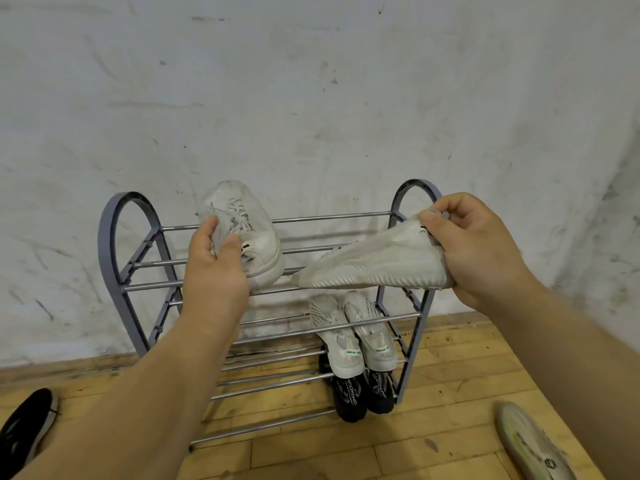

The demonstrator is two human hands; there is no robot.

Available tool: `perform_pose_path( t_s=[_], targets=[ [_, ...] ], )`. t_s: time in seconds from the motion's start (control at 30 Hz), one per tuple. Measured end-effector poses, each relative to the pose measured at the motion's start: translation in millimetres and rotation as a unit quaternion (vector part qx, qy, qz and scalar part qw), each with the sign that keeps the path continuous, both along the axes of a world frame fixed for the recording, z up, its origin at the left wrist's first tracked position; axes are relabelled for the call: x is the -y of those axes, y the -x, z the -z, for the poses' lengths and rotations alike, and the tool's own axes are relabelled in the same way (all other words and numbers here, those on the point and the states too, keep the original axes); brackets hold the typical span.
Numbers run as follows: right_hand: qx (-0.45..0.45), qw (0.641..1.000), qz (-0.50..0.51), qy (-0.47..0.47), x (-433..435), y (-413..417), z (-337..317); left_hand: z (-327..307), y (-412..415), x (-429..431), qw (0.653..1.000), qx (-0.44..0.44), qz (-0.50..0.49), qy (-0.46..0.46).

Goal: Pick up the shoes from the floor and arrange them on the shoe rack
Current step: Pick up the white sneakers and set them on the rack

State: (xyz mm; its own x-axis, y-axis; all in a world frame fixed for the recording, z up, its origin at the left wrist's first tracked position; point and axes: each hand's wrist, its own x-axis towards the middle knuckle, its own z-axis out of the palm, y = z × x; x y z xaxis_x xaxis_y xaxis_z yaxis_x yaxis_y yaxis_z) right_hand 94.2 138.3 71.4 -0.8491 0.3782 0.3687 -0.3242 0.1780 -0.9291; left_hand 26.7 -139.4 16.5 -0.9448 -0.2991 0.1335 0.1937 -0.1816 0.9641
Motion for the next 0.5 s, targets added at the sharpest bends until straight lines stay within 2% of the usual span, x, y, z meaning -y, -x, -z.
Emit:
perform_pose_path(
  t_s=[0.5],
  targets=[
    [-0.049,0.995,0.02,0.09,14,3,-16,3,-5,-1,0.999,-0.033,-0.028,0.007]
  ],
)
